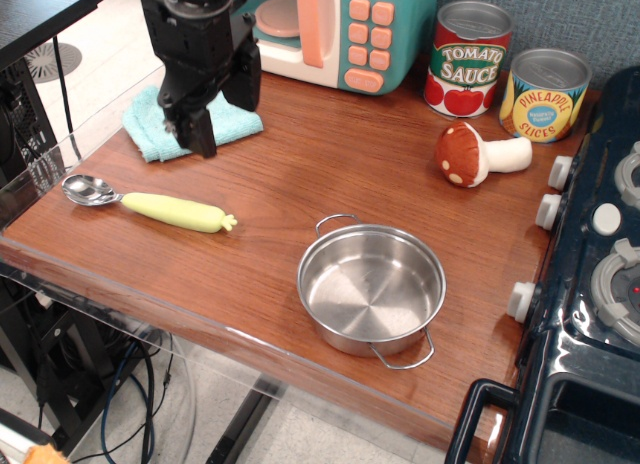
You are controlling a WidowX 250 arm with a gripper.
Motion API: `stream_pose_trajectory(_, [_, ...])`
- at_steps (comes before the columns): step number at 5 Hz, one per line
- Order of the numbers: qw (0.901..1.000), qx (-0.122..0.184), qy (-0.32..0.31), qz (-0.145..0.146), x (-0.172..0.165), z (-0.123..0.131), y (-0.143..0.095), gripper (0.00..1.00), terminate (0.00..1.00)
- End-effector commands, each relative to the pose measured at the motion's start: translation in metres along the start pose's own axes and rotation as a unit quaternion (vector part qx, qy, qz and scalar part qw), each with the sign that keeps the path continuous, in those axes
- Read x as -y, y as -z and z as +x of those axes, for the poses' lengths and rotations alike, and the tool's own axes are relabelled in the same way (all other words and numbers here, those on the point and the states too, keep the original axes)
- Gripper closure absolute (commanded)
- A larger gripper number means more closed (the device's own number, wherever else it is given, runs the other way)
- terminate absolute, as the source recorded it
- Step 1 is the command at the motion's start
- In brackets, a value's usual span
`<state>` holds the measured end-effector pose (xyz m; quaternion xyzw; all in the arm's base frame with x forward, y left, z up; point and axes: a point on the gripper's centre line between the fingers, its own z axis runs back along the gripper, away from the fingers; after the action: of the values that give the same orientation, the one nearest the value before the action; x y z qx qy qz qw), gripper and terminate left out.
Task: PICK UP THE WHITE TOWEL AND PUT NEAR TO THE VESSEL
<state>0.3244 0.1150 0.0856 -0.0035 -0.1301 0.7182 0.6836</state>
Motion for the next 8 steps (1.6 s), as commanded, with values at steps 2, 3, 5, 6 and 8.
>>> stream_pose_trajectory(2, [0.995,0.044,-0.087,0.025,0.048,0.054,0.025,0.0,0.0])
stream_pose_trajectory(3, [0.9926,0.055,-0.099,0.043,0.057,0.062,0.035,0.0,0.0])
stream_pose_trajectory(5, [0.9863,0.063,-0.129,0.082,0.056,0.086,0.065,0.0,0.0])
stream_pose_trajectory(6, [0.9849,0.049,-0.132,0.101,0.052,0.092,0.08,0.0,0.0])
stream_pose_trajectory(8, [0.9893,-0.017,-0.114,0.089,0.045,0.077,0.086,0.0,0.0])
